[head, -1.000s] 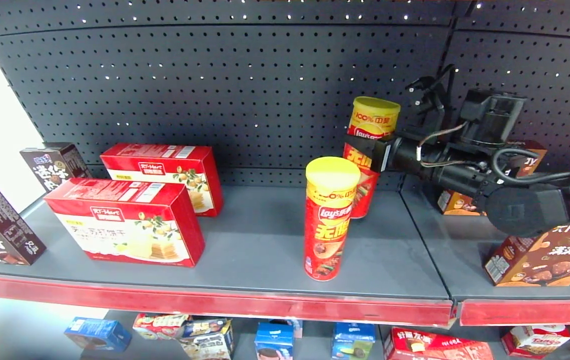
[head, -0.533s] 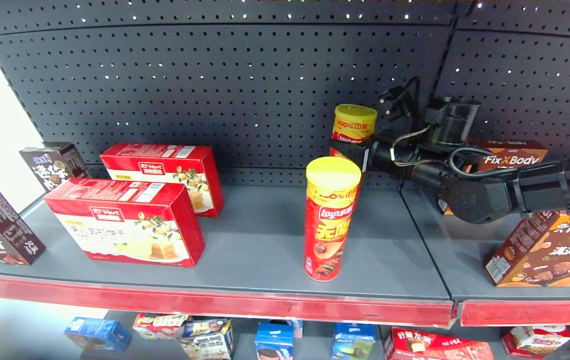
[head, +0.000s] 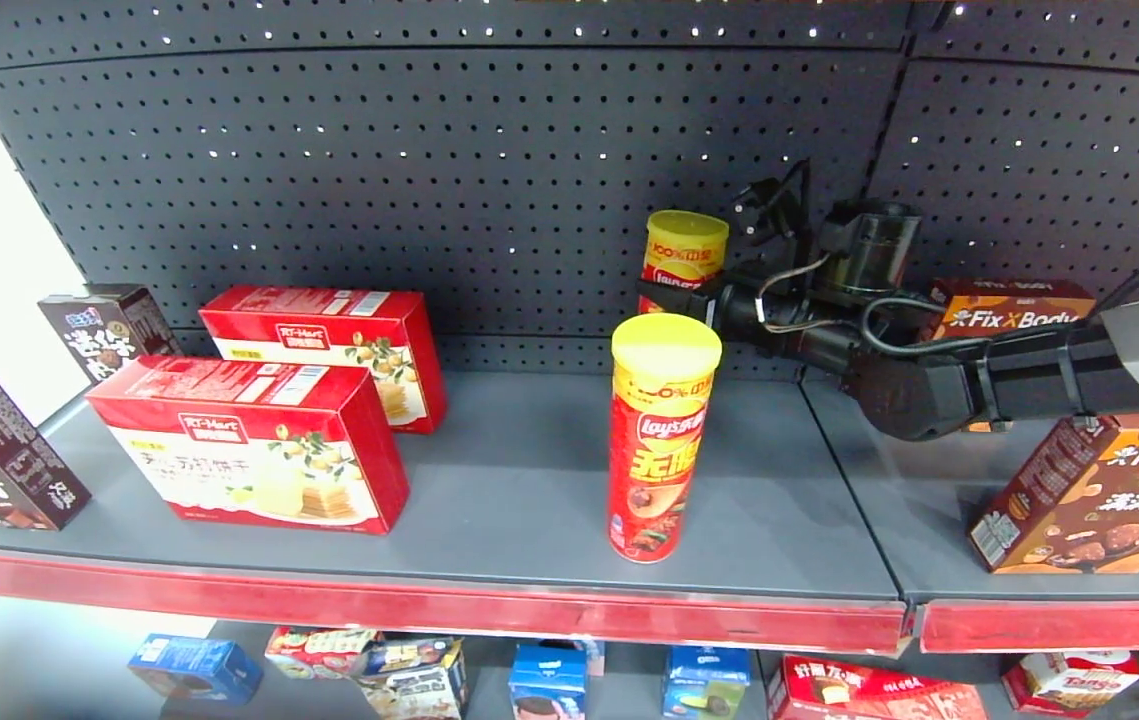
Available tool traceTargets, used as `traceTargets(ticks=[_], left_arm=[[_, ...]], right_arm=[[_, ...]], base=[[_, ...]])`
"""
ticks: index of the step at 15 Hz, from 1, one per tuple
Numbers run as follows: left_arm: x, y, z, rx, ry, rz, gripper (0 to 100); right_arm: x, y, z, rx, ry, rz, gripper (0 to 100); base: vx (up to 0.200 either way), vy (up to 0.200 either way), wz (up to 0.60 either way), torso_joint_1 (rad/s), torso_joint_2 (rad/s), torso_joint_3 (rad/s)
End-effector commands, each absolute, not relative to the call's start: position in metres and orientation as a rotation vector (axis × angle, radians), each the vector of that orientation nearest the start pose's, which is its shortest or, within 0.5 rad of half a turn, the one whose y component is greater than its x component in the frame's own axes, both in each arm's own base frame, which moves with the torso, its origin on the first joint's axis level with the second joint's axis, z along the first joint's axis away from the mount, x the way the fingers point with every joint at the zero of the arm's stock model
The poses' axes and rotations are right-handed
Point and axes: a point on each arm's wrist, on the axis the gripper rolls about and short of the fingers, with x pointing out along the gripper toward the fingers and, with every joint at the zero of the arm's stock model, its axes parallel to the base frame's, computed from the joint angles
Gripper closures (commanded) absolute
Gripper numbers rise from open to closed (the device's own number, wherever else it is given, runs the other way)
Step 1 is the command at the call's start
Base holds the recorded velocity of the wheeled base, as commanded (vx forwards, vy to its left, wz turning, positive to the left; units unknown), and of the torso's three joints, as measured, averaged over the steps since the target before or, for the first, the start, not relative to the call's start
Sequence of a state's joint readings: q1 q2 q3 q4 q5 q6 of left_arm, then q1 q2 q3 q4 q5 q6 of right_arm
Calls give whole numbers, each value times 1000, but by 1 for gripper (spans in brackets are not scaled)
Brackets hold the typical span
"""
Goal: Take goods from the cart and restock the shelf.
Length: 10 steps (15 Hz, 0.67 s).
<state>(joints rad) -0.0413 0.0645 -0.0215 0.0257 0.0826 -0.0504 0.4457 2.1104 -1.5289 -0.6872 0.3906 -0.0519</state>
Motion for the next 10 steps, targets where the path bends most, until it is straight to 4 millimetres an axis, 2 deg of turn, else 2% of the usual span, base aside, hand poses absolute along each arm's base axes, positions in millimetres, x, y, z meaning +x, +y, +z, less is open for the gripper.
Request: traceTargets(ticks=[1, 10], left_arm=[[-19, 3, 80, -46, 69, 43, 0], [-19, 3, 80, -46, 69, 43, 0]], right_arm=[[398, 200, 232, -46, -128, 834, 100], [407, 200, 223, -81, -129, 848, 100]], base=[[0, 0, 0, 0, 0, 0], [0, 0, 0, 0, 0, 0]])
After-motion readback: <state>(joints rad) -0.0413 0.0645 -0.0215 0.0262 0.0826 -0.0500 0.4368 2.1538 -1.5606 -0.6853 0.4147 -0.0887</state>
